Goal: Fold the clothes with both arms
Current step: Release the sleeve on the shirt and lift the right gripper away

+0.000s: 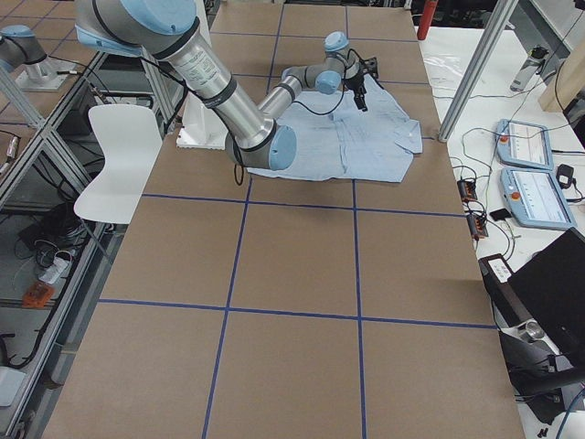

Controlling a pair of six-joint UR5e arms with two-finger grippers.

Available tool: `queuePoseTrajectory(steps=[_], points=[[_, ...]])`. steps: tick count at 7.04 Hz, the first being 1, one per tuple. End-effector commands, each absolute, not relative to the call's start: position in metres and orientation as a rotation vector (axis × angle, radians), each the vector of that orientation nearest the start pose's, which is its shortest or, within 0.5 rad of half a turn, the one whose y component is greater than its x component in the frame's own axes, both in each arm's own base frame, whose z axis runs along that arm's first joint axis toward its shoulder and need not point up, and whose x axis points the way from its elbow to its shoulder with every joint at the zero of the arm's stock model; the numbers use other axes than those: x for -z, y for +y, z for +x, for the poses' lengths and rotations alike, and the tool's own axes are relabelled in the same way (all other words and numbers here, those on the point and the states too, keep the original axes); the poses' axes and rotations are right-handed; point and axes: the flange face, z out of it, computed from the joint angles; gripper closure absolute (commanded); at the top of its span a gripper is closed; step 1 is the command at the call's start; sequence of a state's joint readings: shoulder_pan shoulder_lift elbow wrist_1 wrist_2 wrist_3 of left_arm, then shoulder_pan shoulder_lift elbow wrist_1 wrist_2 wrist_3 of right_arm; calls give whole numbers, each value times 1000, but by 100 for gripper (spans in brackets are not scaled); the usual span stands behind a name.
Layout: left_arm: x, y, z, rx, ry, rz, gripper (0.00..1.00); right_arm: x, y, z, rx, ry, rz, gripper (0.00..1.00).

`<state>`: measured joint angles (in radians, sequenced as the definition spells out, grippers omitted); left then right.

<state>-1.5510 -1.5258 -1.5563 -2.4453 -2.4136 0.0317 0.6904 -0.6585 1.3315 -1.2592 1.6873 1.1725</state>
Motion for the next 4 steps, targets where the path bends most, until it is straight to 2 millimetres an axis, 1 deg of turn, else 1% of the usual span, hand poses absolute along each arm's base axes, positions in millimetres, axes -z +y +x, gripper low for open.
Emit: queuePoseTrajectory(steps=[1,2,3,4], points=[[-589,-484,-44,-260,854,769,0,-240,-631,-376,-52,-810,366,0],[-596,-475,-34,-161,906,711,0,-283,-646,-304,-12,-777,363,0],[-604,-460,-17,-88,965,657,0,-330,-648,-243,46,-781,347,0],[-603,-451,3,-8,1019,628,0,-364,-643,-192,111,-786,350,0]])
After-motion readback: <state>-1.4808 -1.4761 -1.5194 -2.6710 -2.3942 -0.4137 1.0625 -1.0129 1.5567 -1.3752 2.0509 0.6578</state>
